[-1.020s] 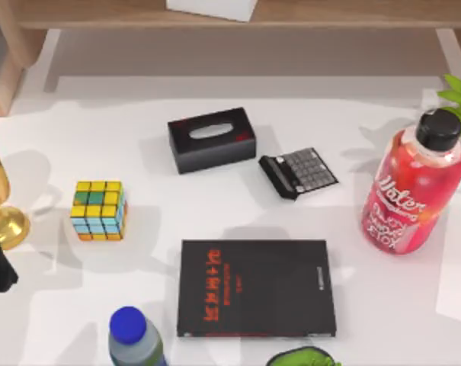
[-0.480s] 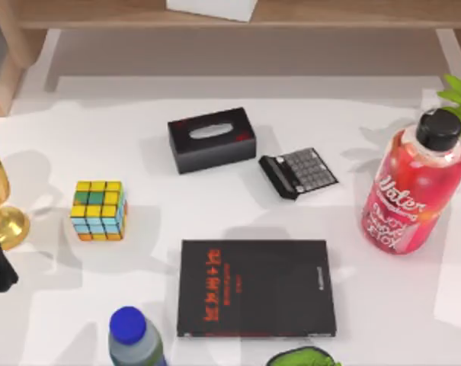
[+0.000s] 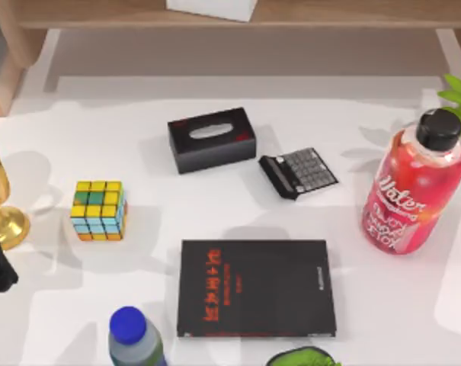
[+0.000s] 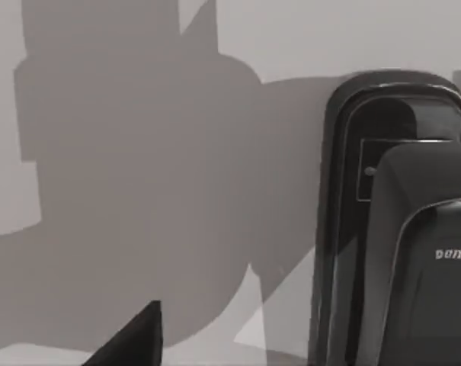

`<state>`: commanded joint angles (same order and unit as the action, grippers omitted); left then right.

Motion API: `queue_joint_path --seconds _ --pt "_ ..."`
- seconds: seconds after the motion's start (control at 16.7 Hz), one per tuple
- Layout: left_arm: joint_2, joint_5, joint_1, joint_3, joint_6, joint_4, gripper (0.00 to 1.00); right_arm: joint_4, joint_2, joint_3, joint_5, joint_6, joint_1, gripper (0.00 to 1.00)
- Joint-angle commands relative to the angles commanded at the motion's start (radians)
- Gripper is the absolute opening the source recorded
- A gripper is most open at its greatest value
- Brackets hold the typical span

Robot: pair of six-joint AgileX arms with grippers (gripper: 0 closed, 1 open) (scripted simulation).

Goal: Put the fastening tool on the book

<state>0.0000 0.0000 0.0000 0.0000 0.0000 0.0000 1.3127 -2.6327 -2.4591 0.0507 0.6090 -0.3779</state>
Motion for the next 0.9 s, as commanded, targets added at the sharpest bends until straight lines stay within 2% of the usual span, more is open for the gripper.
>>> queue_joint_path --seconds 0.36,0.9 --pt "0.000 0.000 0.000 0.000 0.000 0.000 1.00 -0.031 -0.012 0.023 0.000 -0.003 0.002 1.00" --pt "0.000 0.000 0.000 0.000 0.000 0.000 1.00 -0.031 -0.012 0.023 0.000 -0.003 0.002 0.32"
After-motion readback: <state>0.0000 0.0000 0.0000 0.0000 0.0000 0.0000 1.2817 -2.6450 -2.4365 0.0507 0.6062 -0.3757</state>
